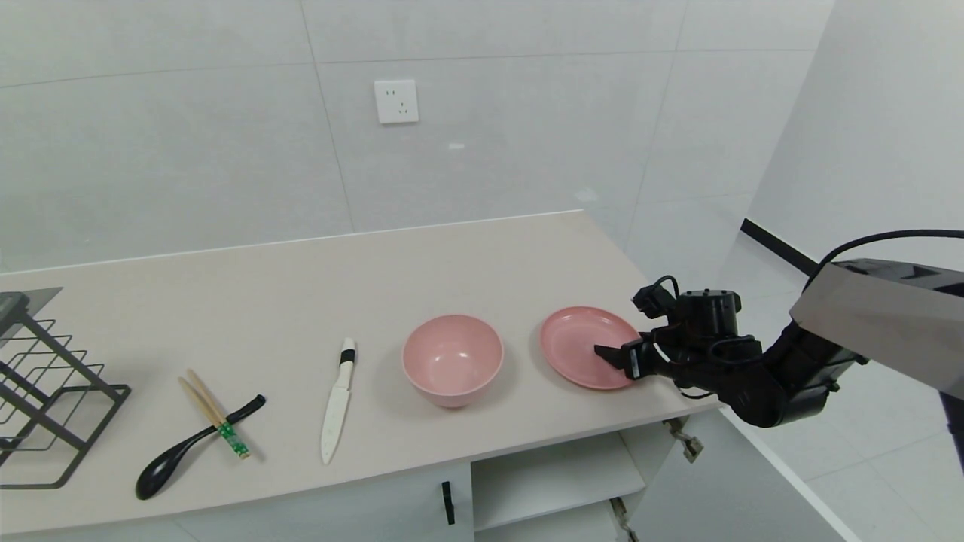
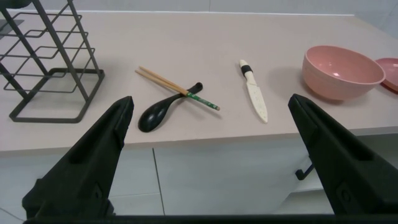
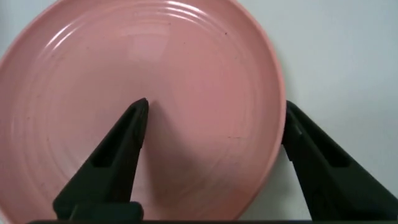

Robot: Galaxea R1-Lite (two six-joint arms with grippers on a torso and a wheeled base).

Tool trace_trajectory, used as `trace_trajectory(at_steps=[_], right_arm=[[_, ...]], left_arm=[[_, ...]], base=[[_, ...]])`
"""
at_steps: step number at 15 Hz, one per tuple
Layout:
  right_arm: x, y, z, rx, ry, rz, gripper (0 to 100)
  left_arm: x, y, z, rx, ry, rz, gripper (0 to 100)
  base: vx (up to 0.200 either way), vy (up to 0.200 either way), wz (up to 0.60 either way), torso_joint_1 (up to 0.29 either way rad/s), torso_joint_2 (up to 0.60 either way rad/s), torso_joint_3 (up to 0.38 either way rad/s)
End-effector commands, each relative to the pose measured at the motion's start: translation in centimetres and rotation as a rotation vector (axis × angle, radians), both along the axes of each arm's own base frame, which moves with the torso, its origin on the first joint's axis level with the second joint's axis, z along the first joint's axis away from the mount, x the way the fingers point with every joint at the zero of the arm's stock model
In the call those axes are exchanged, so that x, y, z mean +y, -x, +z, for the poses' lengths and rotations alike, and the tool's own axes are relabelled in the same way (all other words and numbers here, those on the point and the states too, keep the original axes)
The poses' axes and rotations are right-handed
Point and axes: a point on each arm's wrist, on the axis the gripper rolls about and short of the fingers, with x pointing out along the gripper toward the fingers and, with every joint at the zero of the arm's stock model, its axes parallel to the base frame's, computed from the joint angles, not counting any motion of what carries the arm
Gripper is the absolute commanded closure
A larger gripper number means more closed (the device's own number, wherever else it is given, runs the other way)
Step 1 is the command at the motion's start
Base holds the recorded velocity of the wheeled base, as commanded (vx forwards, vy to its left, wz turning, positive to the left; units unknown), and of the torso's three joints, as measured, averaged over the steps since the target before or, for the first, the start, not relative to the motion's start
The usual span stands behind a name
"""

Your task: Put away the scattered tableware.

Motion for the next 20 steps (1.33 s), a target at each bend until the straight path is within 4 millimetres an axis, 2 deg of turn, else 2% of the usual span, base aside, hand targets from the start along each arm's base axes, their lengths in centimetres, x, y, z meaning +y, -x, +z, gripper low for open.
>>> trace_trajectory(at_steps=[1, 3, 4, 5, 10, 14, 15, 18, 20], right_arm=[[-0.4, -0.7, 0.8, -0.022, -0.026, -0.025, 100], [-0.2, -0.8, 4.1, -0.107, -0.114, -0.047, 100], [0.3, -0.6, 6.1, -0.128, -0.217, -0.054, 100], [0.5, -0.4, 6.7, -0.124, -0.247, -0.056, 100], [0.0, -0.7, 4.9, -0.131, -0.247, -0.072, 100], [-0.1, -0.9, 4.5, -0.128, -0.245, -0.081, 100], [-0.3, -0.9, 4.5, -0.132, -0.237, -0.084, 0], [-0.2, -1.2, 4.7, -0.145, -0.237, -0.092, 0], [-0.6, -1.2, 3.8, -0.127, -0.209, -0.136, 0]], left_arm=[[0.0, 0.0, 0.0, 0.001, 0.001, 0.0, 0], [0.0, 0.0, 0.0, 0.001, 0.001, 0.0, 0], [0.0, 0.0, 0.0, 0.001, 0.001, 0.0, 0], [0.0, 0.0, 0.0, 0.001, 0.001, 0.0, 0], [0.0, 0.0, 0.0, 0.001, 0.001, 0.0, 0], [0.0, 0.0, 0.0, 0.001, 0.001, 0.0, 0], [0.0, 0.0, 0.0, 0.001, 0.001, 0.0, 0], [0.0, 0.0, 0.0, 0.001, 0.001, 0.0, 0], [0.0, 0.0, 0.0, 0.001, 0.001, -0.001, 0]], base=[[0.0, 0.0, 0.0, 0.0, 0.0, 0.0], [0.0, 0.0, 0.0, 0.0, 0.0, 0.0], [0.0, 0.0, 0.0, 0.0, 0.0, 0.0], [0.0, 0.0, 0.0, 0.0, 0.0, 0.0], [0.0, 0.0, 0.0, 0.0, 0.0, 0.0], [0.0, 0.0, 0.0, 0.0, 0.0, 0.0], [0.0, 0.0, 0.0, 0.0, 0.0, 0.0], [0.0, 0.0, 0.0, 0.0, 0.0, 0.0], [0.0, 0.0, 0.0, 0.0, 0.0, 0.0]])
